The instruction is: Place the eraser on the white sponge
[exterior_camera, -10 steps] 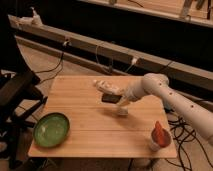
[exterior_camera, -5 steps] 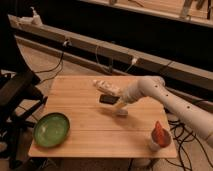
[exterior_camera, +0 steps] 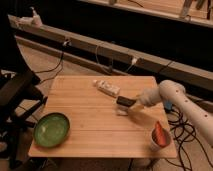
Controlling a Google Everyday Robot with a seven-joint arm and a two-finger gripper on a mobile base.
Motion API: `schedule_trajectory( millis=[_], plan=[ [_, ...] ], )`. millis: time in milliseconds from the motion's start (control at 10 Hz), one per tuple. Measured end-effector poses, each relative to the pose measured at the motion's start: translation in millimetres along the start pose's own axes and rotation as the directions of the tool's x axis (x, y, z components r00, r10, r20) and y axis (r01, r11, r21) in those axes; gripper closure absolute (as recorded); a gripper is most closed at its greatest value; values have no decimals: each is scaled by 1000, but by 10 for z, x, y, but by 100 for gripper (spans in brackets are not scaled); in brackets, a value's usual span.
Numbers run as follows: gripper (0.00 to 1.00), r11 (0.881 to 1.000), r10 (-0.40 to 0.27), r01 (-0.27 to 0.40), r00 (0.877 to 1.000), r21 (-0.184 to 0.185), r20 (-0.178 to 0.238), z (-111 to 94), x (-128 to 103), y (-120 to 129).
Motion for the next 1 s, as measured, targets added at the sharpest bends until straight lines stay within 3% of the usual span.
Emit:
schedule_trajectory(
  millis=[200, 300, 700, 1000],
  plan=[
    [27, 1000, 17, -17, 1000, 1, 15, -23, 114, -32],
    [22, 1000, 18, -18, 1000, 0, 21, -14, 116, -20],
    [20, 999, -31, 32, 997, -4, 66, 143, -288, 175],
    [20, 993, -116, 118, 989, -25, 90, 231, -646, 361]
  ],
)
